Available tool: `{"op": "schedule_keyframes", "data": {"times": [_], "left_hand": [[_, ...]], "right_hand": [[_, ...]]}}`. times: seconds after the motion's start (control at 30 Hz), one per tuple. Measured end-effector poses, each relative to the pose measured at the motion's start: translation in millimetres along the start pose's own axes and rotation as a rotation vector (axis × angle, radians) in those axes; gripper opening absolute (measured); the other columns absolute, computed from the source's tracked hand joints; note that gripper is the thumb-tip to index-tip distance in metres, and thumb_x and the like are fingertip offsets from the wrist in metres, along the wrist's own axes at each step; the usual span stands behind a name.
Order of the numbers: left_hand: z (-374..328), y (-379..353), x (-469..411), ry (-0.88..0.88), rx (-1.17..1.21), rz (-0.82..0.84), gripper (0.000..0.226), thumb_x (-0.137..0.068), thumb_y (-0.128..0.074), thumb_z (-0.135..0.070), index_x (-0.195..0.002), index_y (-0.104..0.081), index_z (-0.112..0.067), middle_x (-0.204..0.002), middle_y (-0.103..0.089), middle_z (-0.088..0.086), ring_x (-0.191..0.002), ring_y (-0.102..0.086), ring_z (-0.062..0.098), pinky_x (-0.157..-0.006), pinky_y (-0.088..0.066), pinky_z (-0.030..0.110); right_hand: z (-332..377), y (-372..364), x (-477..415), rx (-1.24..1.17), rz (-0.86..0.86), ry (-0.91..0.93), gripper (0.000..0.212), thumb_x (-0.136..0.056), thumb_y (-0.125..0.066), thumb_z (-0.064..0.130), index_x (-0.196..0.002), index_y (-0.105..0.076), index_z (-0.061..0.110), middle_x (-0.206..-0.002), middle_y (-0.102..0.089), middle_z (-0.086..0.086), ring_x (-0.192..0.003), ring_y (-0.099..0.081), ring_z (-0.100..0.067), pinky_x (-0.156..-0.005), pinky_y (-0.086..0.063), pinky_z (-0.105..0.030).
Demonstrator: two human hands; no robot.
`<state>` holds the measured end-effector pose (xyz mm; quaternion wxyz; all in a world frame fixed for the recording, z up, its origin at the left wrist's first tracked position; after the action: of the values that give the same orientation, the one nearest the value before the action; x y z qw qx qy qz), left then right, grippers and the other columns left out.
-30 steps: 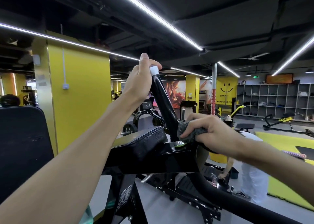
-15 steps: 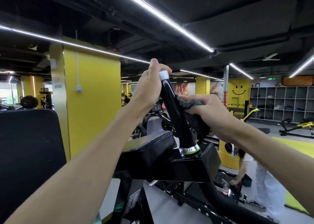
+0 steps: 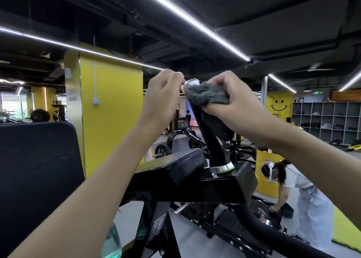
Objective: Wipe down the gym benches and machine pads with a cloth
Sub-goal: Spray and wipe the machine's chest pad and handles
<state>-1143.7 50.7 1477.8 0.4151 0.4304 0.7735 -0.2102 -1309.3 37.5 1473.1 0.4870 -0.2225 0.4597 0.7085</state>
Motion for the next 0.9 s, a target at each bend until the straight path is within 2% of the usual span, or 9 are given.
{"op": "schedule_keyframes", "data": {"times": [0.1, 0.2, 0.27, 0.37, 0.47, 0.57, 0.63, 0.73, 0.9], "left_hand": [[-11, 7, 24, 0.172, 0.255, 0.254, 0.036, -0.106, -0.034, -0.034, -0.103, -0.061, -0.010, -0.089, -0.062, 0.002, -0.070, -0.060, 0.013, -0.061, -0.051, 0.037], [-18, 13, 34, 0.380, 0.723, 0.469, 0.041, -0.106, -0.031, -0.040, -0.121, -0.059, -0.014, -0.113, -0.063, 0.013, -0.101, -0.064, 0.031, -0.087, -0.054, 0.061], [-19, 17, 32, 0.391, 0.823, 0.481, 0.040, -0.107, -0.030, -0.037, -0.120, -0.060, -0.013, -0.114, -0.066, 0.013, -0.105, -0.065, 0.030, -0.088, -0.054, 0.059], [-13, 17, 25, 0.390, 0.790, 0.351, 0.031, -0.108, -0.033, -0.024, -0.114, -0.060, -0.010, -0.105, -0.067, 0.011, -0.090, -0.066, 0.023, -0.076, -0.057, 0.043], [-1, 13, 17, 0.406, 0.725, 0.166, 0.020, -0.107, -0.037, -0.013, -0.113, -0.055, -0.005, -0.095, -0.067, 0.012, -0.073, -0.063, 0.021, -0.059, -0.049, 0.033], [14, 5, 8, 0.378, 0.590, 0.005, 0.013, -0.106, -0.040, -0.008, -0.119, -0.036, -0.011, -0.099, -0.058, 0.011, -0.070, -0.055, 0.018, -0.049, -0.038, 0.028], [24, -6, 0, 0.368, 0.494, -0.043, 0.018, -0.106, -0.043, -0.010, -0.118, -0.031, -0.013, -0.105, -0.056, 0.014, -0.074, -0.056, 0.019, -0.048, -0.039, 0.028], [36, -24, -5, 0.316, 0.386, -0.040, 0.017, -0.105, -0.043, -0.016, -0.117, -0.045, -0.005, -0.102, -0.059, 0.022, -0.073, -0.054, 0.021, -0.047, -0.042, 0.028], [57, -32, 36, 0.067, 0.061, 0.037, 0.013, -0.102, -0.048, -0.008, -0.104, -0.061, -0.010, -0.093, -0.067, 0.006, -0.079, -0.063, 0.015, -0.070, -0.053, 0.031]], "right_hand": [[11, -21, -18, 0.063, -0.104, 0.141, 0.029, -0.078, -0.075, 0.016, -0.102, -0.061, 0.025, -0.110, -0.059, -0.005, -0.092, -0.062, -0.007, -0.080, -0.054, -0.023], [17, -39, -28, 0.046, -0.177, 0.198, 0.030, -0.071, -0.069, 0.023, -0.101, -0.068, 0.023, -0.101, -0.067, 0.000, -0.098, -0.063, -0.014, -0.088, -0.051, -0.042], [16, -46, -31, 0.121, -0.216, 0.200, 0.031, -0.069, -0.065, 0.037, -0.098, -0.069, 0.029, -0.095, -0.069, 0.009, -0.101, -0.062, -0.019, -0.090, -0.048, -0.048], [16, -47, -30, 0.186, -0.138, 0.153, 0.032, -0.065, -0.061, 0.051, -0.096, -0.065, 0.046, -0.100, -0.065, 0.017, -0.112, -0.056, -0.024, -0.096, -0.045, -0.050], [8, -36, -25, 0.113, 0.056, 0.026, 0.051, -0.076, -0.068, 0.027, -0.124, -0.060, 0.041, -0.126, -0.051, 0.011, -0.123, -0.046, -0.011, -0.108, -0.041, -0.041], [-5, -18, -26, 0.147, -0.135, -0.017, 0.058, -0.088, -0.055, 0.009, -0.140, -0.048, 0.033, -0.133, -0.039, 0.006, -0.115, -0.044, -0.006, -0.104, -0.043, -0.032], [-16, -16, -29, 0.127, -0.097, -0.085, 0.057, -0.098, -0.045, 0.011, -0.148, -0.035, 0.034, -0.137, -0.039, 0.001, -0.097, -0.054, -0.010, -0.088, -0.051, -0.031], [-37, -22, -32, -0.026, 0.009, -0.146, 0.051, -0.105, -0.037, 0.012, -0.150, -0.033, 0.034, -0.125, -0.059, -0.002, -0.088, -0.059, -0.024, -0.079, -0.052, -0.037], [-53, -29, -30, -0.106, -0.021, -0.114, 0.050, -0.106, -0.036, 0.013, -0.147, -0.035, 0.041, -0.125, -0.059, 0.005, -0.104, -0.058, -0.009, -0.088, -0.047, -0.019]]}}
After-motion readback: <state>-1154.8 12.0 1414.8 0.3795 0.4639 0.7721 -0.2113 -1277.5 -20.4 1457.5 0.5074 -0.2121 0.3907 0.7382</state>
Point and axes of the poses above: each hand's wrist, its own x-axis away from the middle knuckle, its own y-axis out of the back of the hand, z = x × y, the point moved 1 cm from there along -x, towards the middle knuckle
